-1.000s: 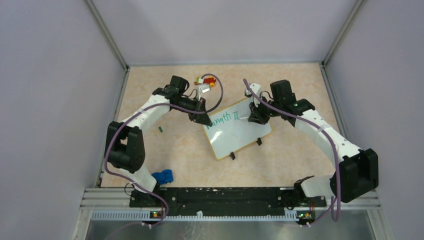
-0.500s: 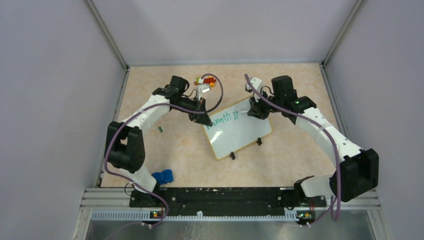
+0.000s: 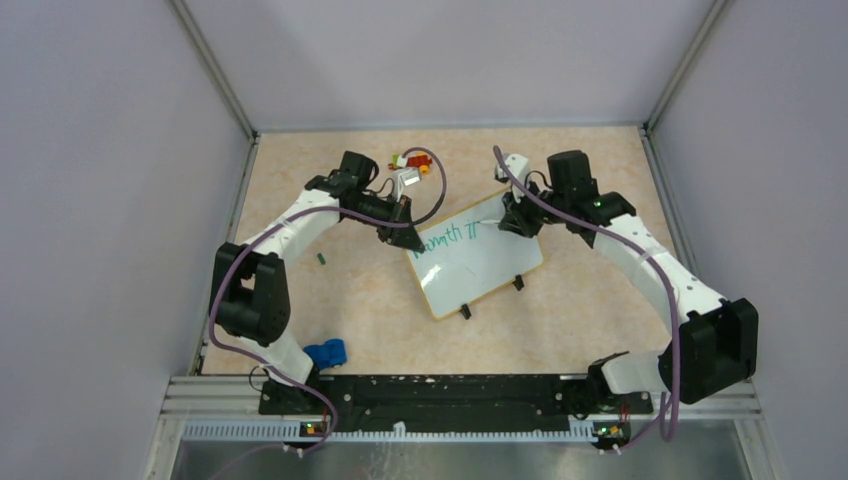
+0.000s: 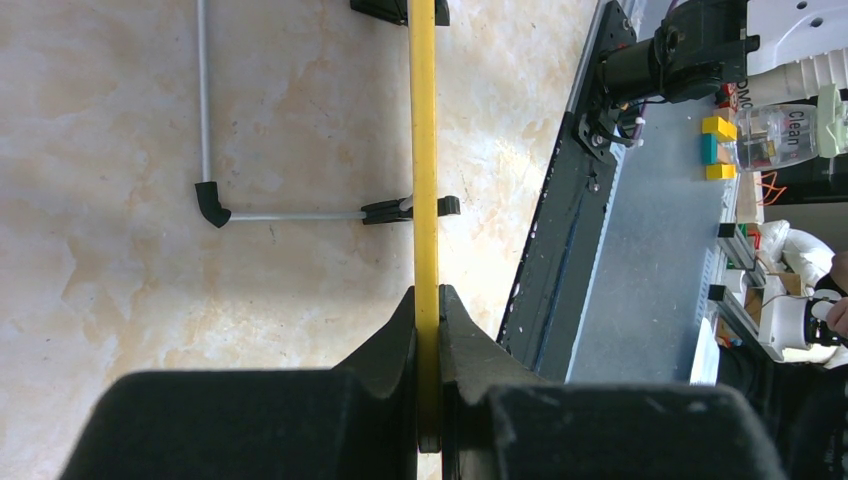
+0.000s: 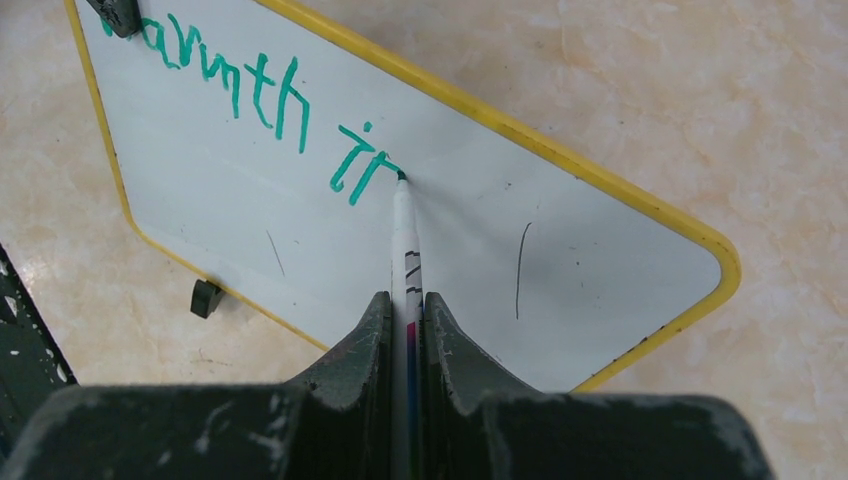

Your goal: Write a sentence on the whiteboard

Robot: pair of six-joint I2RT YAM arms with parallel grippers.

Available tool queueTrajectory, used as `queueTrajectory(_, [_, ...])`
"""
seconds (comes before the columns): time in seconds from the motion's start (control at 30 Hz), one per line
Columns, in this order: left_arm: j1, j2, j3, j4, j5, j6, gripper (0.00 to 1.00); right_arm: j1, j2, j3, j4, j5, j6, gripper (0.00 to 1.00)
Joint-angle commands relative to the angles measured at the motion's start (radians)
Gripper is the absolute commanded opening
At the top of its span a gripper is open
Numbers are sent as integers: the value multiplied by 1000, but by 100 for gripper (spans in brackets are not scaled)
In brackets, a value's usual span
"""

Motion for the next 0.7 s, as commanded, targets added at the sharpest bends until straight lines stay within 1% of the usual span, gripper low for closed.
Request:
queueTrajectory(0.0, [1, -12, 15, -15, 20, 24, 0, -12, -24, -21, 5, 4, -24, 0])
queueTrajectory(0.27, [2, -10, 17, -15, 21, 24, 0, -9, -41, -32, -26, -14, -37, 0])
queueTrajectory(0.57, [2, -13, 17, -16, 22, 26, 0, -22, -67, 33, -53, -72, -33, 0])
queueTrajectory(0.67, [2, -15, 17, -18, 21, 26, 0, -28, -57, 39, -38, -51, -29, 0])
